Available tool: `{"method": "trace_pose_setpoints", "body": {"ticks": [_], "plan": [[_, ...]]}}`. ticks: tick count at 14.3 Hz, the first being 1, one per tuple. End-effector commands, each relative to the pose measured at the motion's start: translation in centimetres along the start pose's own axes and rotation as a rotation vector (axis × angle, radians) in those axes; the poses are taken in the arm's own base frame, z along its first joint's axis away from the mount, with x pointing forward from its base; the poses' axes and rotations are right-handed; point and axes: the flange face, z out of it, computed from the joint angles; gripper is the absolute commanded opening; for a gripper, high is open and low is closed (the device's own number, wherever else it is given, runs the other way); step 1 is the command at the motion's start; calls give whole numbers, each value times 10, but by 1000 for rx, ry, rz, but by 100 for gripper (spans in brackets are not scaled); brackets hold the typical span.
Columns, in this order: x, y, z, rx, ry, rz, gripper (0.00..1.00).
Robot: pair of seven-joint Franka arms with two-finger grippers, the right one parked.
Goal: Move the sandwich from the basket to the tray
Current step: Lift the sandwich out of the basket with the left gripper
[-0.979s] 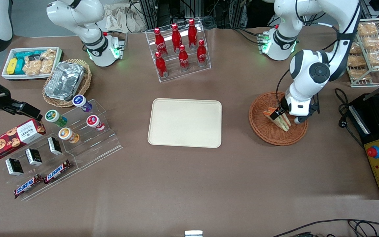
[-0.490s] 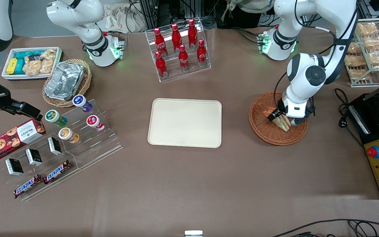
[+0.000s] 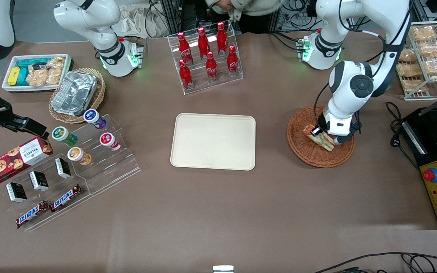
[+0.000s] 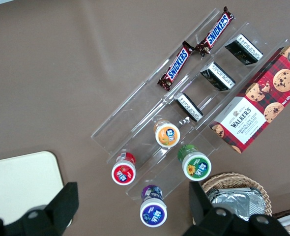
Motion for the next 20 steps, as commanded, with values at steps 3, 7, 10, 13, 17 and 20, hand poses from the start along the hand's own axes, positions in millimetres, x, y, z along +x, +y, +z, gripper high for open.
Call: {"method": "trace_pose_setpoints", "body": {"ticks": [3,7,10,13,17,20], "plan": [[19,21,-70,77,-43,-21,0],[40,56,-159,105,-77,-5,0],[46,70,-224,104,-76,7,0],[47,77,-276,93,-73,15,0],[42,79,-282,103,-57,28,0],[30,76,-290,126,-65,38,0]]}}
